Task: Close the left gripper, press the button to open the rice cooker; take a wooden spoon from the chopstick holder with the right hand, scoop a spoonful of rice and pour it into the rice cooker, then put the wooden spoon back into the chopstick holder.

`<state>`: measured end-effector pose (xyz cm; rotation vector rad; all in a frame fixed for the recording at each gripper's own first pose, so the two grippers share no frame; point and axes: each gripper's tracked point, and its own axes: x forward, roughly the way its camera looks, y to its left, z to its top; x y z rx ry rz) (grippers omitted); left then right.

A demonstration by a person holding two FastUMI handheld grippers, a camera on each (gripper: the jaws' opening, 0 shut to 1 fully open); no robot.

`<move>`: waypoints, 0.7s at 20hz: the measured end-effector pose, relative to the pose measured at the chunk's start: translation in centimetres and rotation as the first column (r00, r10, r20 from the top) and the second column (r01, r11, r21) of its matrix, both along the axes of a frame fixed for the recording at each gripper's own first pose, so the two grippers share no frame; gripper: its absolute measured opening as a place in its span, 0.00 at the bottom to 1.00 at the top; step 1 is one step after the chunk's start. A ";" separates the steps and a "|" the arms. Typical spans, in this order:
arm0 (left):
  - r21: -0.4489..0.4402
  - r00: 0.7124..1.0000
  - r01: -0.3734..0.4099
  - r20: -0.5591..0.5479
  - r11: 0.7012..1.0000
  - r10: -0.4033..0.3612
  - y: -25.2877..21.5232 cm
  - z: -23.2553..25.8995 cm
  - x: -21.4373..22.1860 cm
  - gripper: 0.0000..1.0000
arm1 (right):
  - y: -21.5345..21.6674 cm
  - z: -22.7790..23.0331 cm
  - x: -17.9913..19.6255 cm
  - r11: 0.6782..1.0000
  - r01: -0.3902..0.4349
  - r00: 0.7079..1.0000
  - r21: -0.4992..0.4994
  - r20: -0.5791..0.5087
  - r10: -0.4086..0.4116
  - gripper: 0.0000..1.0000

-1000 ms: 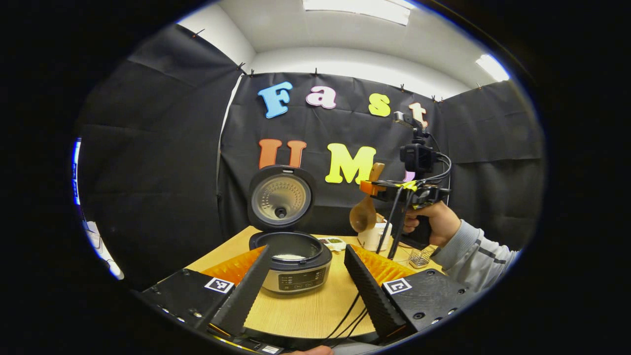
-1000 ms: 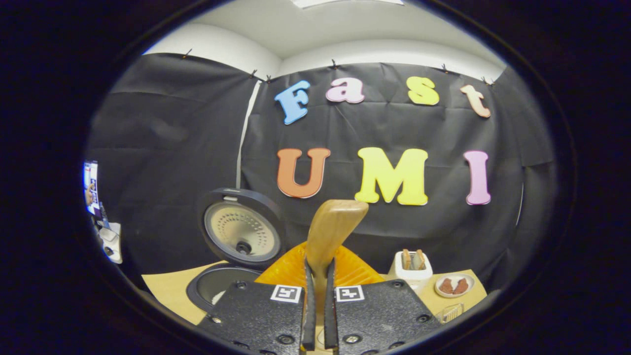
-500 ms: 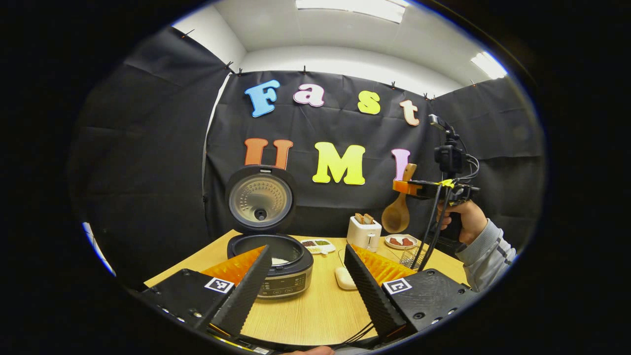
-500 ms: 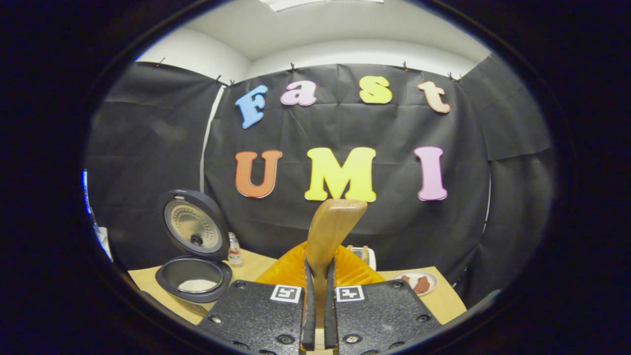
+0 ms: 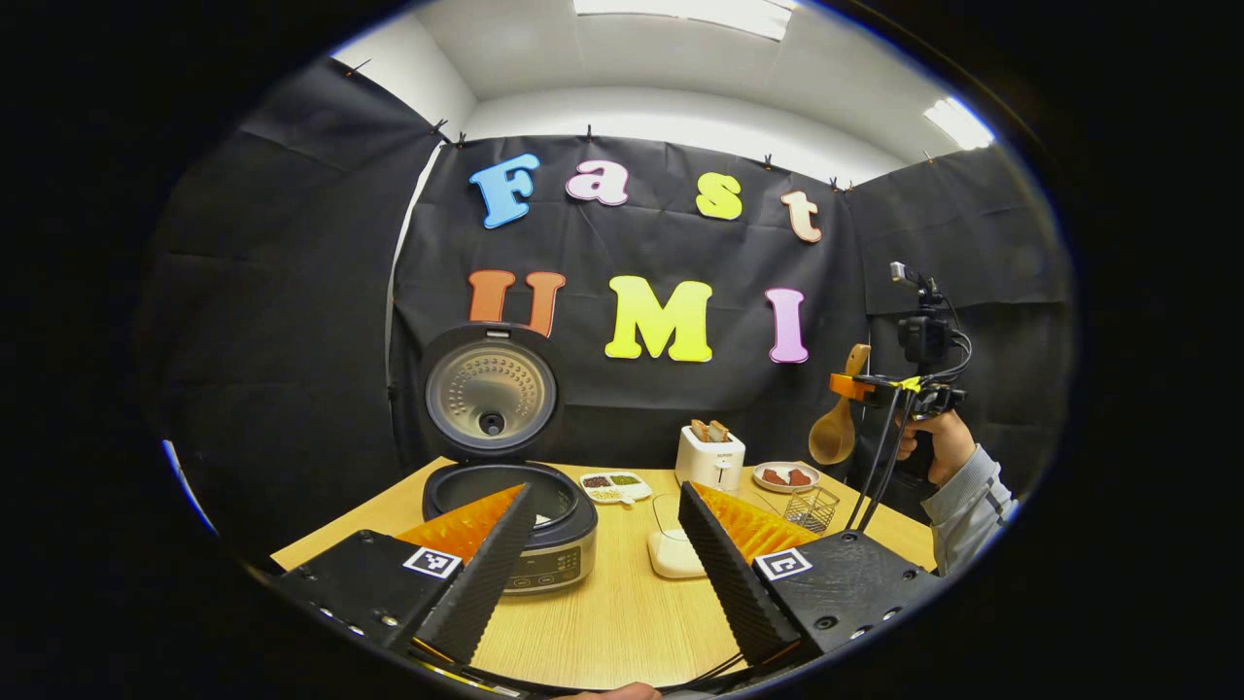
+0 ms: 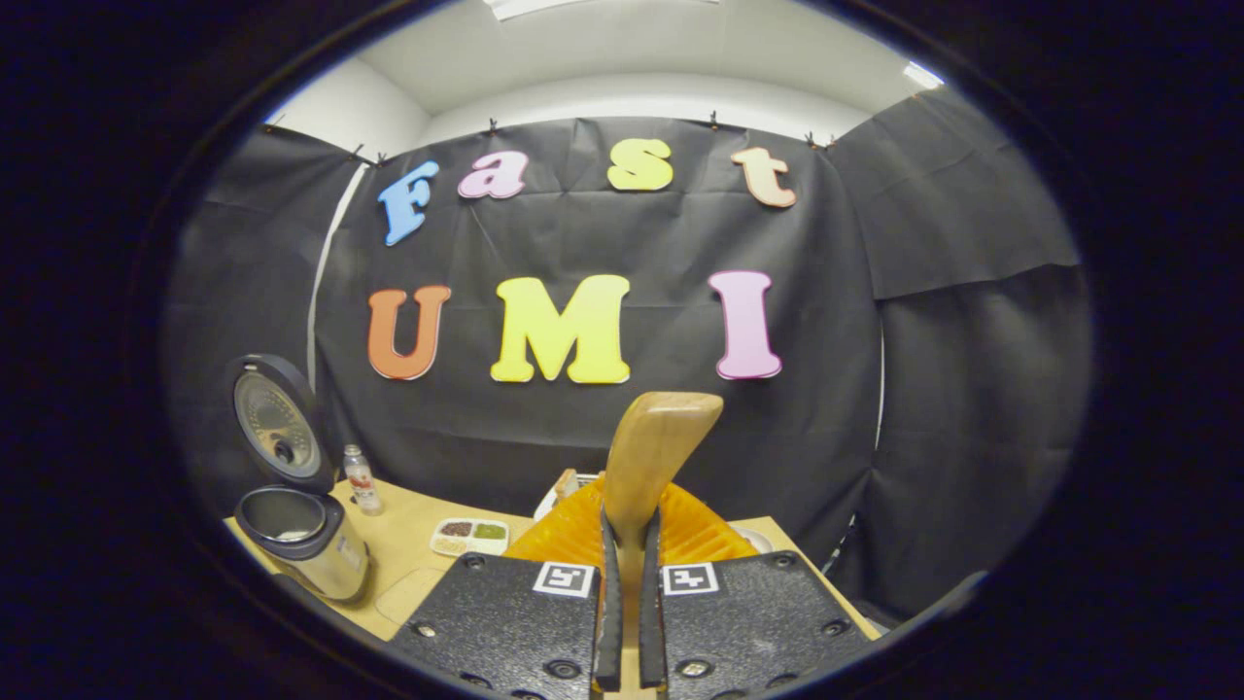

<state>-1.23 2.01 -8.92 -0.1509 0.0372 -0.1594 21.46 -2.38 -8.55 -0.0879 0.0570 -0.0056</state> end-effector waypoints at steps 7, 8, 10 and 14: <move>0.011 1.000 0.004 -0.009 1.000 -0.004 -1.5 -0.3 0.8 0.95 | -3.7 -4.0 2.1 0.997 0.049 0.998 0.055 -0.041 -0.047 0.12; 0.016 1.000 0.003 -0.012 1.000 -0.003 -1.6 -0.4 0.9 0.95 | -4.1 -4.7 2.5 0.997 0.053 0.998 0.063 -0.048 -0.050 0.13; 0.027 1.000 -0.002 -0.017 1.000 0.002 -1.7 -0.7 1.1 0.94 | -5.2 -6.4 3.3 0.995 0.069 0.996 0.066 -0.065 -0.065 0.13; 0.034 1.000 -0.006 -0.015 0.999 0.006 -2.0 -0.6 1.5 0.95 | -6.8 -9.8 4.6 0.989 0.097 0.989 0.113 -0.119 -0.083 0.13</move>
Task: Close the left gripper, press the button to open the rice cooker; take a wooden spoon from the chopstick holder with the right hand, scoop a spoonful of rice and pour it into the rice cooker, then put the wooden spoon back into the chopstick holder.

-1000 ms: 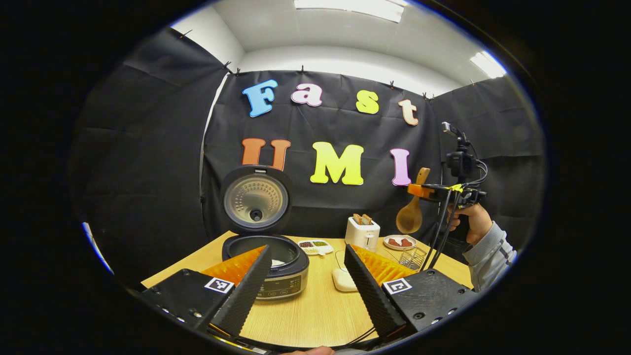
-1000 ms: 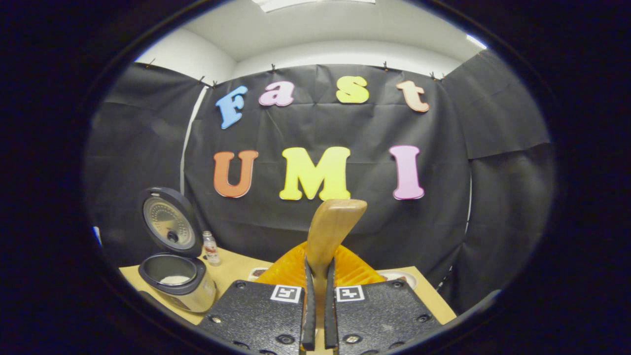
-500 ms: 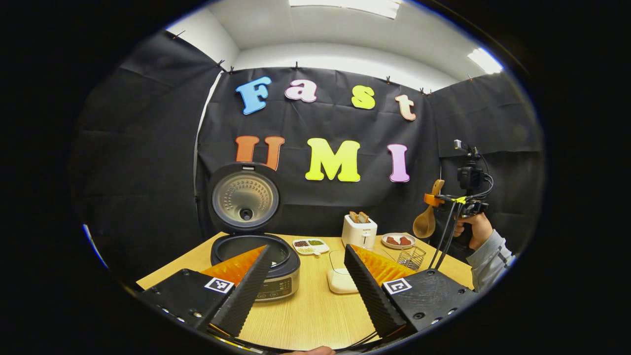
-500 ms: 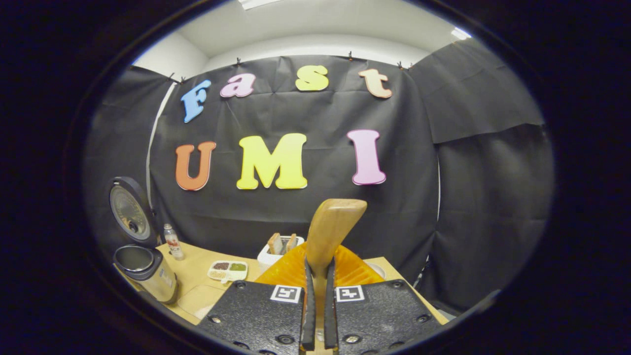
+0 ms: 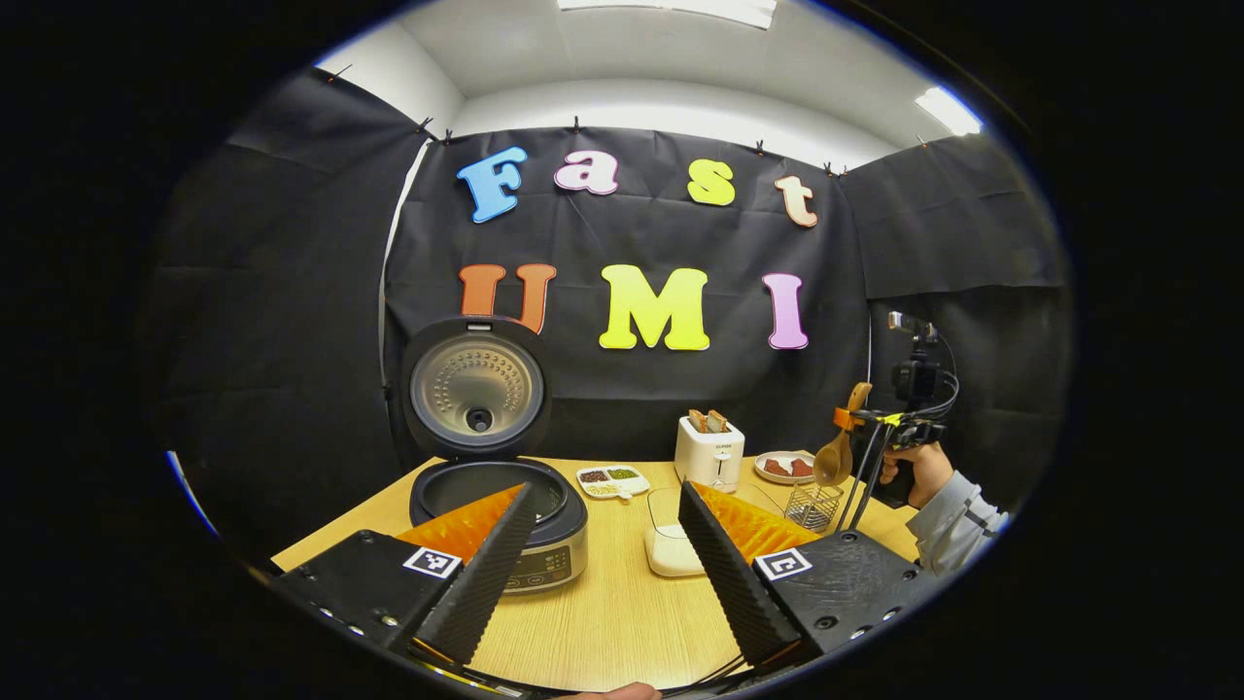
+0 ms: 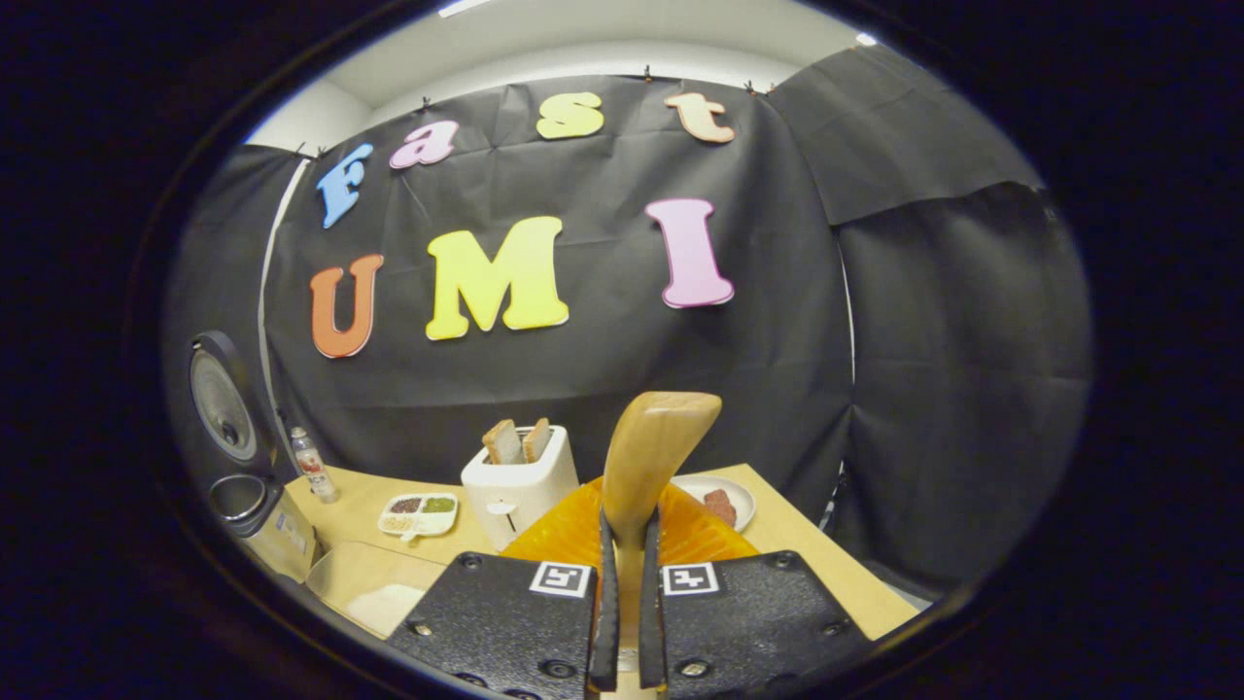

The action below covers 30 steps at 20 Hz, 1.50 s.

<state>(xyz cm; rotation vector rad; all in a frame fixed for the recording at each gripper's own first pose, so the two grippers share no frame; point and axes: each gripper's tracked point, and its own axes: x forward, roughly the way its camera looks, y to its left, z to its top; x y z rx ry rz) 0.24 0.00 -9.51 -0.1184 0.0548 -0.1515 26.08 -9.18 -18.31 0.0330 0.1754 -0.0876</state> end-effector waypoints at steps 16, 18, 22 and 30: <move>-0.020 0.994 -0.093 -0.058 0.995 0.092 2.9 -3.3 4.4 0.94 | -3.3 4.1 -2.1 0.987 0.137 0.987 -0.085 0.097 -0.129 0.96; -0.023 0.993 -0.101 -0.065 0.995 0.099 3.4 -3.7 5.0 0.94 | -2.8 5.8 -4.2 0.987 0.145 0.984 -0.070 0.119 -0.136 0.96; -0.013 0.989 -0.140 -0.053 0.990 0.140 5.6 -2.5 5.8 0.95 | -0.9 8.3 -8.6 0.993 0.106 0.985 -0.045 0.140 -0.098 0.96; -0.024 0.978 -0.208 0.015 0.978 0.208 9.1 4.3 7.5 0.94 | 3.0 7.6 -15.0 0.999 0.013 0.998 -0.038 0.070 -0.010 1.00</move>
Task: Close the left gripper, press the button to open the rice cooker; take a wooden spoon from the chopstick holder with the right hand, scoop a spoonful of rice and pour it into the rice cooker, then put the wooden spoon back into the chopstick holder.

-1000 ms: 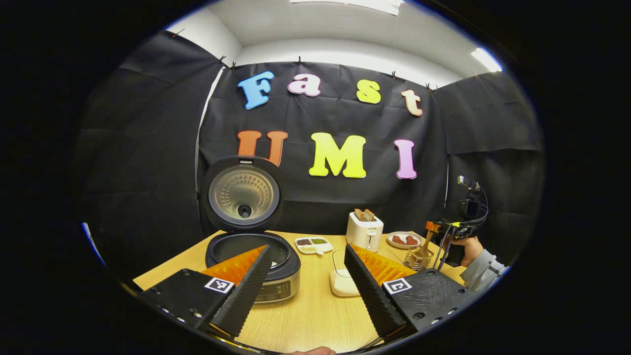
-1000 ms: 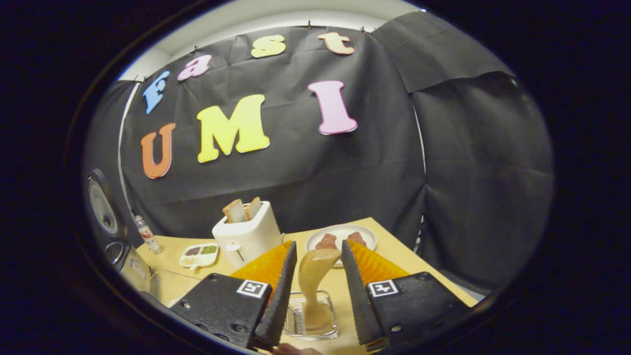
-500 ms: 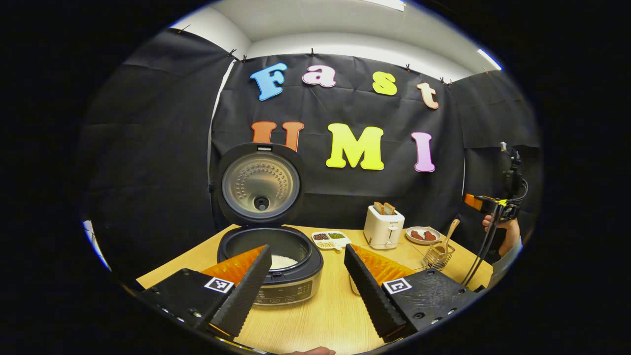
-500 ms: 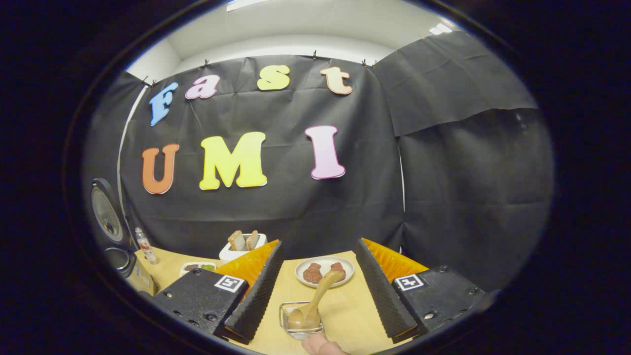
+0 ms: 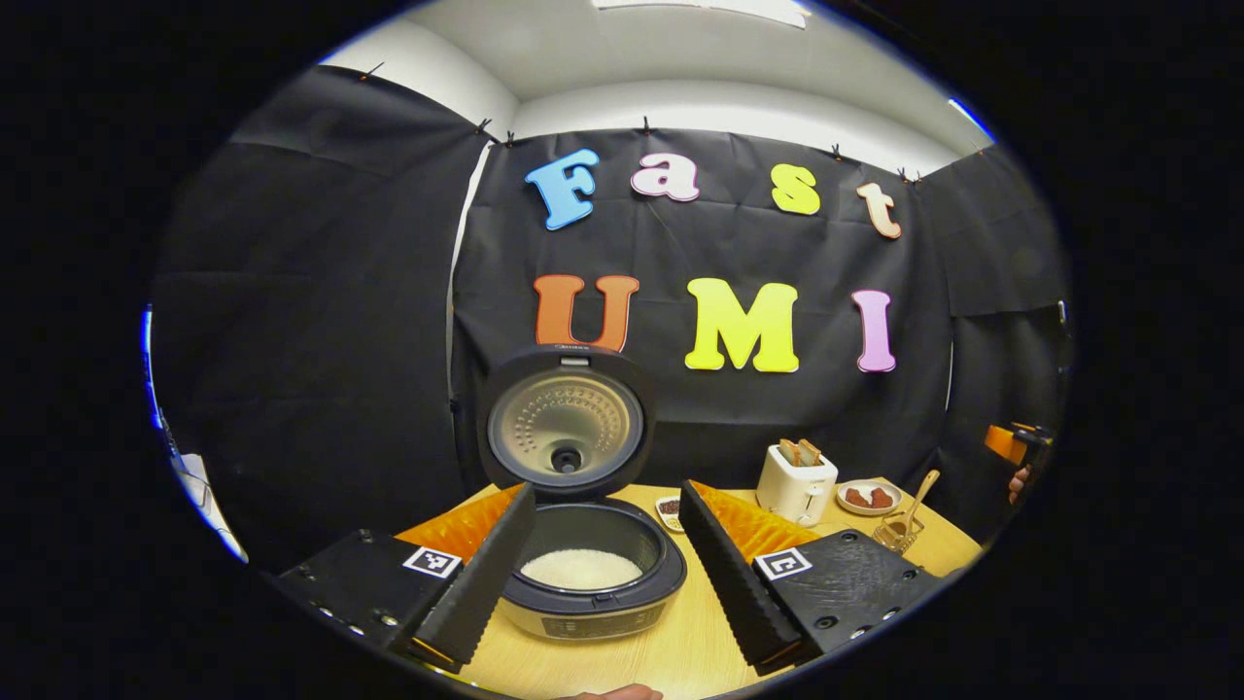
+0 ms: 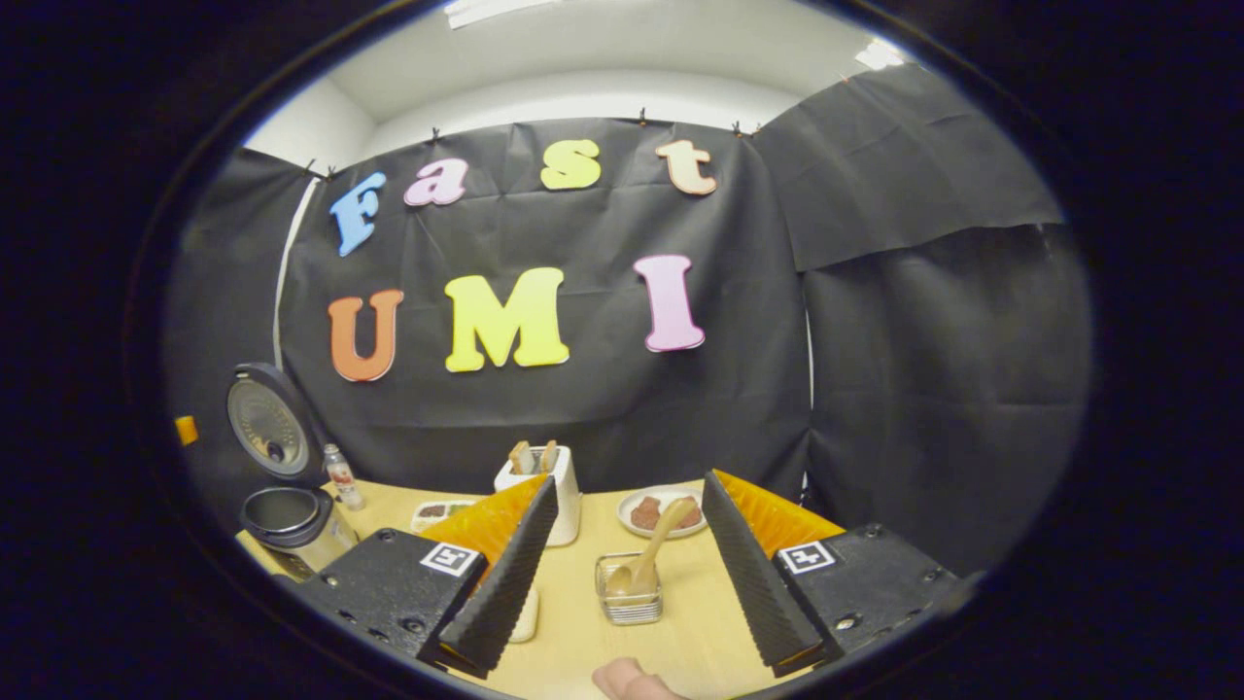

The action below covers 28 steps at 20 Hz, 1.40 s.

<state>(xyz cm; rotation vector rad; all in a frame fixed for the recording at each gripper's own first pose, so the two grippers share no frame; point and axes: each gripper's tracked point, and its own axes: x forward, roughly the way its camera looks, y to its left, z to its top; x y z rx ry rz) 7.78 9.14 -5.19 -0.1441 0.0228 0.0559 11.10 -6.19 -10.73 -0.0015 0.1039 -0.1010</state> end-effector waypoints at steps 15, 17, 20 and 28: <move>-0.034 0.995 -0.098 0.029 0.995 0.099 8.2 10.9 10.6 0.94 | 6.6 -2.4 -5.1 0.981 -0.190 0.978 -0.032 -0.087 0.187 0.97; -0.035 0.996 -0.094 0.003 0.995 0.094 9.0 11.1 12.6 0.94 | 7.1 -2.7 -5.2 0.977 -0.212 0.974 -0.035 -0.092 0.208 0.97; -0.050 0.994 -0.109 -0.015 0.993 0.109 10.6 10.8 15.9 0.94 | 7.3 -2.5 -5.0 0.973 -0.225 0.972 -0.039 -0.079 0.222 0.97; 0.040 0.990 -0.123 -0.067 0.992 0.126 12.1 7.4 22.8 0.94 | 6.9 -6.2 -3.2 0.975 -0.217 0.966 -0.043 -0.154 0.208 0.93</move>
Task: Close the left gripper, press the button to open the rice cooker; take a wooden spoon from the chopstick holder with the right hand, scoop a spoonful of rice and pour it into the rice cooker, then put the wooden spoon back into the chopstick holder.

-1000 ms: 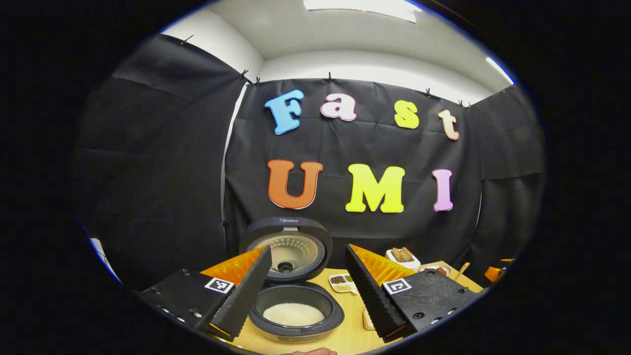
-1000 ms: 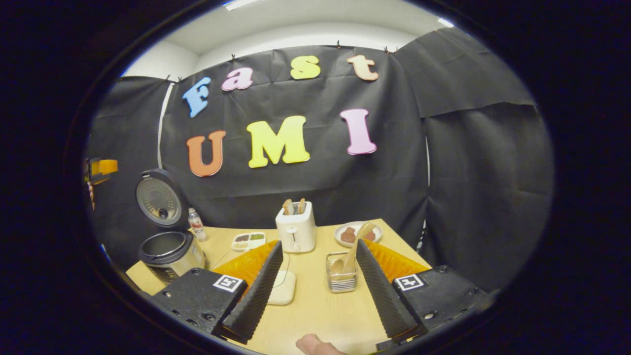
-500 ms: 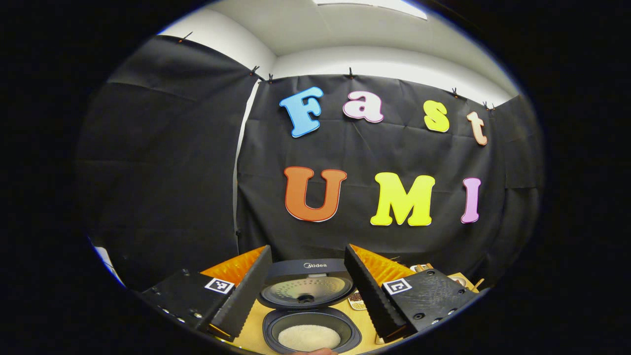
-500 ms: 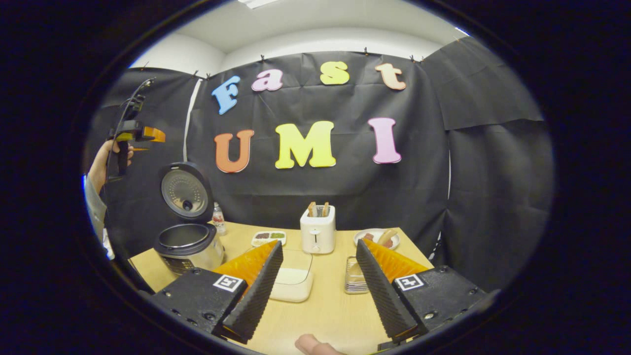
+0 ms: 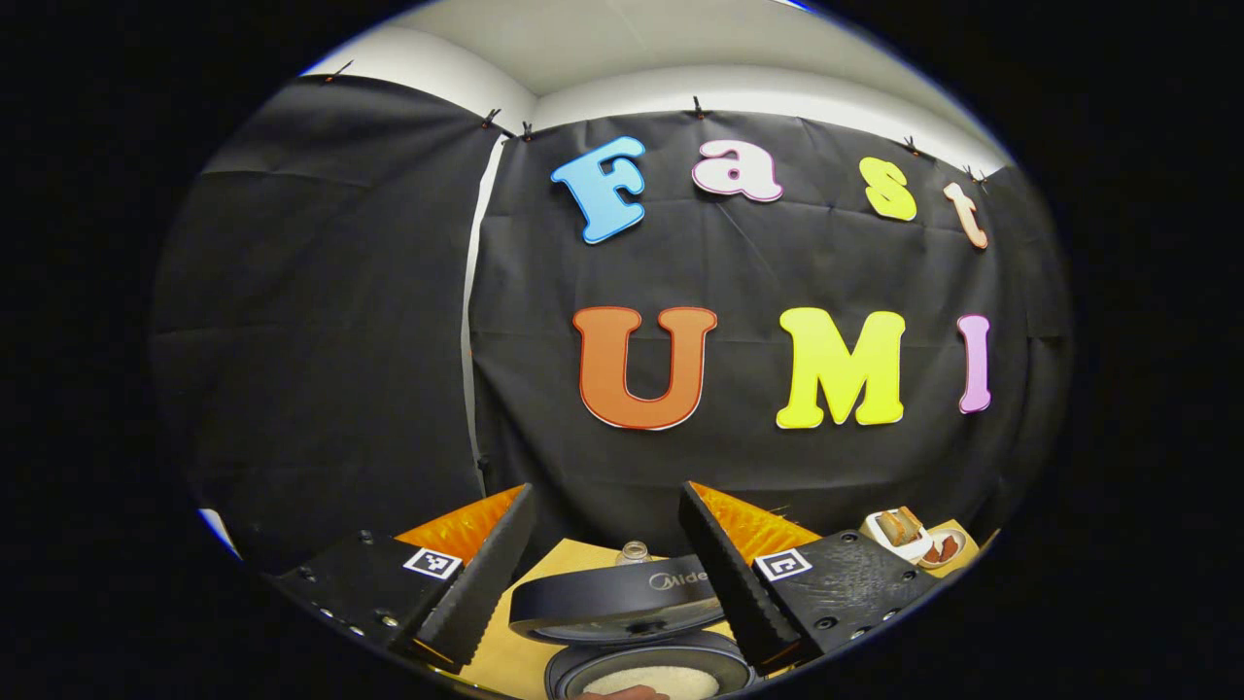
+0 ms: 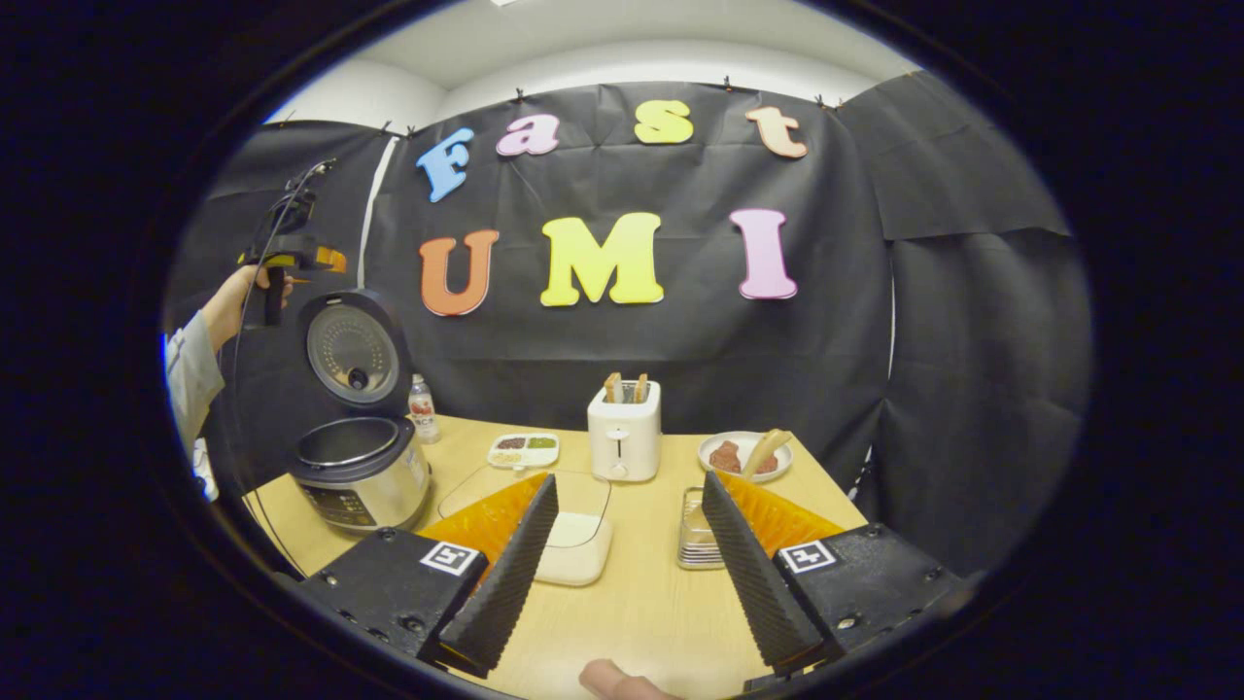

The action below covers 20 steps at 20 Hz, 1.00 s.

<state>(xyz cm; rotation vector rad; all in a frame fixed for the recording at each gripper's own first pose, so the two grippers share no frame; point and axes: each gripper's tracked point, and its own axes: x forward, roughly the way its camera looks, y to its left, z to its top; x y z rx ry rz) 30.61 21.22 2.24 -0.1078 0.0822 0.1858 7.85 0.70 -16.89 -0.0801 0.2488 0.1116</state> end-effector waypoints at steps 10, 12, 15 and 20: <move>-0.048 0.986 0.015 -0.163 0.999 -0.023 -0.9 -4.2 3.2 0.95 | 0.2 0.4 -0.4 1.000 0.002 1.000 -0.028 0.028 -0.002 0.97; -0.068 0.983 0.017 -0.183 0.998 -0.029 -1.0 -4.6 2.8 0.96 | -0.1 0.5 -0.9 0.999 0.010 0.999 -0.032 0.031 -0.009 0.92; -0.074 0.981 0.014 -0.193 0.997 -0.028 -1.9 -5.0 1.4 0.97 | -0.1 1.1 -1.8 0.999 0.011 0.999 -0.038 0.044 -0.009 0.97; -0.095 0.974 0.038 -0.218 0.995 -0.059 -4.2 -7.0 -3.1 0.96 | -0.1 1.4 -3.7 1.000 0.023 0.998 -0.016 0.059 -0.022 0.96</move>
